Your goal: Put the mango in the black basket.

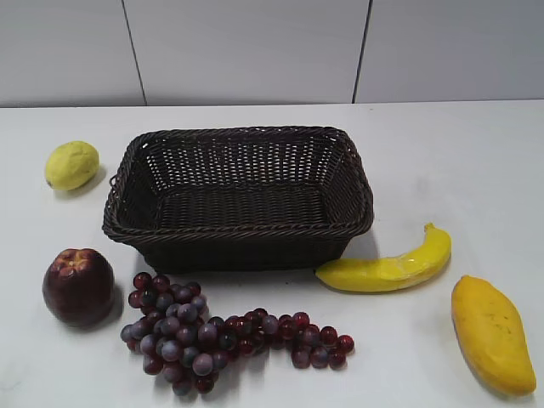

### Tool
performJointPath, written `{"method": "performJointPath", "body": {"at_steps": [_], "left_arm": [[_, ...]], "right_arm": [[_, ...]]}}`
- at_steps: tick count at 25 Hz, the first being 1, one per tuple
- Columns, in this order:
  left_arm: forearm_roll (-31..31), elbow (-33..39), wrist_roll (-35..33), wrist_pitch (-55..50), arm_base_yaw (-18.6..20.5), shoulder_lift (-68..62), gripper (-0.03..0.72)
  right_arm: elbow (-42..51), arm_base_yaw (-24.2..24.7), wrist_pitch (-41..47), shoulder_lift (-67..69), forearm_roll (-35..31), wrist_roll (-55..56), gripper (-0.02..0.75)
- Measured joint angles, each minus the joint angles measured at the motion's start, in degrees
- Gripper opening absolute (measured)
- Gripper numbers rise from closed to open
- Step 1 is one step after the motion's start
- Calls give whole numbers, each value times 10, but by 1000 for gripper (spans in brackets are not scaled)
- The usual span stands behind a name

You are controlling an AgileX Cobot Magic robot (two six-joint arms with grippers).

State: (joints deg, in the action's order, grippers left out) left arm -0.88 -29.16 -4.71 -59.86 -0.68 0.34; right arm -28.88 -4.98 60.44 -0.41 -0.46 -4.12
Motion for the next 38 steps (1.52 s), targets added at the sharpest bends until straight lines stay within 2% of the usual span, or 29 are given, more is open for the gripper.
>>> {"method": "performJointPath", "body": {"at_steps": [15,20,23,30,38], "left_arm": [[0,0,0,0,0,0,240],[0,0,0,0,0,0,240],[0,0,0,0,0,0,240],[0,0,0,0,0,0,240],[0,0,0,0,0,0,240]], "right_arm": [[-1,0,4,12,-2,0,507],[-11,0,20,99,-34,16,630],[-18,0,25,160,-44,26,655],[-31,0,34,303,-46,50,648],[-31,0,14,451,-48,47,596]]}}
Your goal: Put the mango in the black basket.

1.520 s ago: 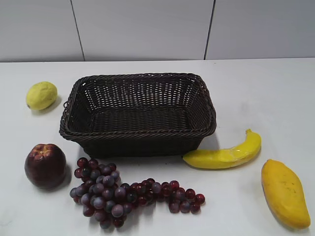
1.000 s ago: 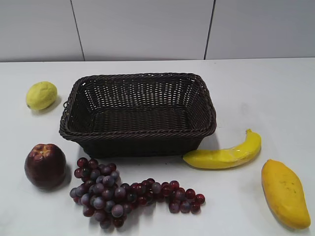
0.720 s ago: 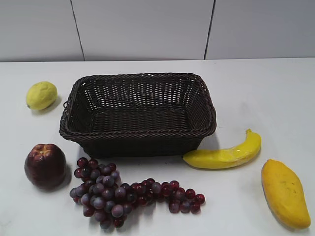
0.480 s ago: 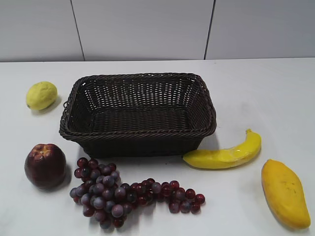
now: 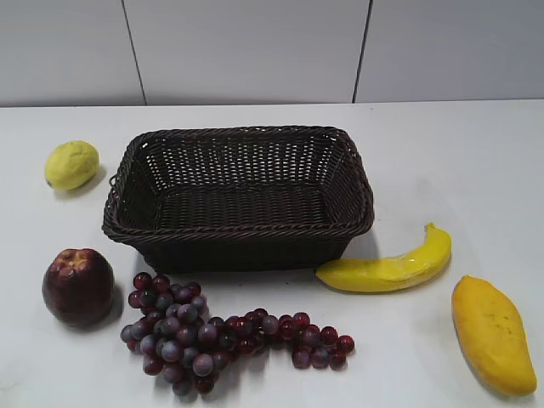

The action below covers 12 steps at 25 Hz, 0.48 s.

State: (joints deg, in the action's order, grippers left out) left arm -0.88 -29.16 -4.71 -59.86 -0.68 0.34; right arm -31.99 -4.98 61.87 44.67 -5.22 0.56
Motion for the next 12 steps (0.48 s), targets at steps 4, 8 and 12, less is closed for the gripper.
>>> {"method": "performJointPath", "body": {"at_steps": [4,8,12], "left_arm": [[0,0,0,0,0,0,240],[0,0,0,0,0,0,240],[0,0,0,0,0,0,240]], "right_arm": [[0,0,-40,56,-16,-24,596],[-1,0,-68,113,-91,-93,596],[-9,-8,-81,175,-108,-110,596]]}}
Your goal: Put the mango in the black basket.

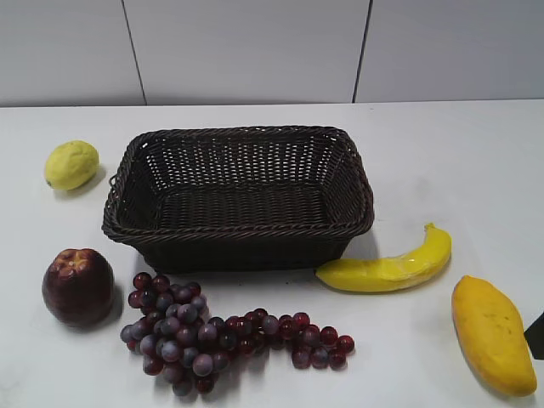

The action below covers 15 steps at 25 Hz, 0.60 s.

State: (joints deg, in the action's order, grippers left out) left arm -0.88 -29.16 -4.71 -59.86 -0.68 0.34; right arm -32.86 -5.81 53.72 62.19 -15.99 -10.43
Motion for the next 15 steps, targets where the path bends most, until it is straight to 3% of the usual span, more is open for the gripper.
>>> {"method": "performJointPath", "body": {"at_steps": [8,15], "left_arm": [[0,0,0,0,0,0,240],[0,0,0,0,0,0,240]], "right_arm": [[-15,-62,-17,122,12,38,596],[-36,-128,-57,189,109,175,596]]}}
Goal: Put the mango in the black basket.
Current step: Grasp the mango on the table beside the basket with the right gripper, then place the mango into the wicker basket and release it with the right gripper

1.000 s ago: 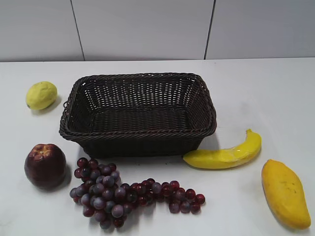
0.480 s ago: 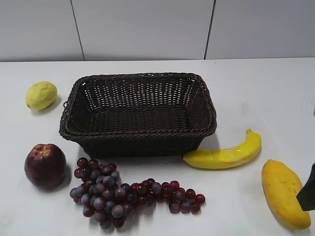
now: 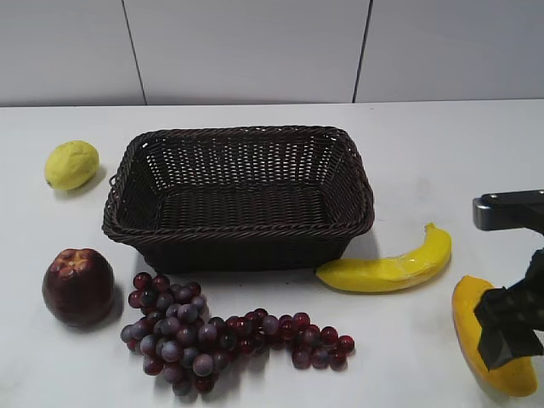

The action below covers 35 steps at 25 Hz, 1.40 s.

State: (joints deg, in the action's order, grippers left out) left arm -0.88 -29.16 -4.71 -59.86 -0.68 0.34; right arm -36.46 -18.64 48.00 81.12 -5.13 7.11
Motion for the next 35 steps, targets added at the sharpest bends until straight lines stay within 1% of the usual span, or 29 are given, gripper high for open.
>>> {"method": "performJointPath", "body": {"at_steps": [3,6,10,17,19,21,26,29,31,35], "left_arm": [[0,0,0,0,0,0,240],[0,0,0,0,0,0,240],[0,0,0,0,0,0,240],[0,0,0,0,0,0,240],[0,0,0,0,0,0,240],[0,0,0,0,0,0,240],[0,0,0,0,0,0,240],[0,0,0,0,0,0,240],[0,0,0,0,0,0,240],[0,0,0,0,0,0,240]], "right_arm": [[-3,-1,-29,22,3,27,596],[-3,-1,-38,50,4,51,596],[-4,-1,-57,96,26,97,596],[-5,-1,-87,170,25,108,592],[-6,-1,-87,179,23,108,568],[-7,-1,-85,179,22,108,505],[-21,-1,-38,167,23,108,505],[-49,-1,2,133,24,98,505],[-85,-1,47,110,25,71,505],[-199,-1,145,92,41,33,505]]}}
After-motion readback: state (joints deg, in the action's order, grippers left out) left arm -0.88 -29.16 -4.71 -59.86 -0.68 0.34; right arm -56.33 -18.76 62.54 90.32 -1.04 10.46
